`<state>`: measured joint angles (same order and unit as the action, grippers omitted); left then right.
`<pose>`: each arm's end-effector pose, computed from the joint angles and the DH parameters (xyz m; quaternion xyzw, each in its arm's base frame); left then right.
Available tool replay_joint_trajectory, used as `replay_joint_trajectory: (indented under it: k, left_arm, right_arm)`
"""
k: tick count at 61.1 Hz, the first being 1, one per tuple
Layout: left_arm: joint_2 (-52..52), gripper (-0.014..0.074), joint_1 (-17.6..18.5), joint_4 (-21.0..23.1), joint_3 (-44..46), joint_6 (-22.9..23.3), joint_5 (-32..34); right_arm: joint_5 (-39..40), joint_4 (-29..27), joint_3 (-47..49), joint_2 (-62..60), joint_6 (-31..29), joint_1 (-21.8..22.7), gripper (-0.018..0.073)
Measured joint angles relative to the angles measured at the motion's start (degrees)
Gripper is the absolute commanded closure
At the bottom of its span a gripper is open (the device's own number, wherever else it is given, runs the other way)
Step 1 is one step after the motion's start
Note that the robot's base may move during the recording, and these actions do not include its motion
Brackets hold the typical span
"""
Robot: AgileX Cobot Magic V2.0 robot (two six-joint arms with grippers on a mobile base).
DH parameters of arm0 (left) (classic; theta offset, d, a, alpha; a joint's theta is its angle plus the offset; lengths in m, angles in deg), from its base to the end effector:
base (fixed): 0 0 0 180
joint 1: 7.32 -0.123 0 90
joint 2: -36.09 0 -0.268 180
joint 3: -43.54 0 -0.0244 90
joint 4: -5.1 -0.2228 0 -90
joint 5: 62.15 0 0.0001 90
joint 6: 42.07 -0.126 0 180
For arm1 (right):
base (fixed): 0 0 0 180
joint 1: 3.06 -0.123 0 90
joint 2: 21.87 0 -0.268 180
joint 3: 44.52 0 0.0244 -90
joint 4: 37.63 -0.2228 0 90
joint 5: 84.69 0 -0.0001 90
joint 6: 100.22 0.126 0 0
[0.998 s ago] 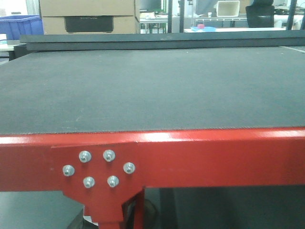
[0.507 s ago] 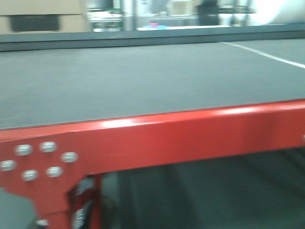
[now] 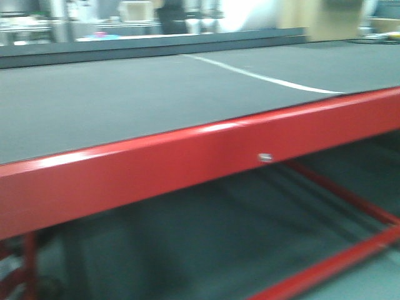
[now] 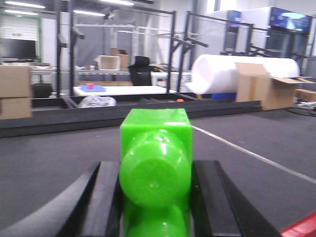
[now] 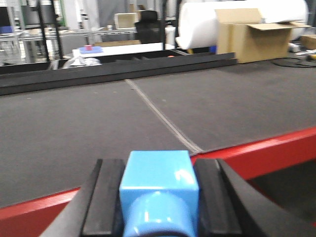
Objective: Grab block from conveyor and place in blue bin
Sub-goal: 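Drive the base away from the conveyor holding both blocks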
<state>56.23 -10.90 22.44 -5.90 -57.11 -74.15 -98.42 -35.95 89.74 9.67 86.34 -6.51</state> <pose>0.0733 -0.0033 0.3353 -0.0078 0.6498 -0.0093 0.7600 0.1094 0.0057 0.3337 0.0116 0.7132 0.0487 0.6992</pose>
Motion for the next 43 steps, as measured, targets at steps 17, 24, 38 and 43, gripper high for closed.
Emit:
replay_joint_trajectory:
  k: [17, 24, 38, 43]
  left_arm:
    - [0.00, 0.0707, 0.00, 0.00, 0.00, 0.00, 0.00]
    - [0.00, 0.0707, 0.00, 0.00, 0.00, 0.00, 0.00]
    - [0.00, 0.0707, 0.00, 0.00, 0.00, 0.00, 0.00]
    - [0.00, 0.0707, 0.00, 0.00, 0.00, 0.00, 0.00]
  right_arm:
    - [0.00, 0.00, 0.00, 0.00, 0.00, 0.00, 0.0721]
    - [0.00, 0.00, 0.00, 0.00, 0.00, 0.00, 0.0721]
    - [0.00, 0.00, 0.00, 0.00, 0.00, 0.00, 0.0721]
    - [0.00, 0.00, 0.00, 0.00, 0.00, 0.00, 0.0721]
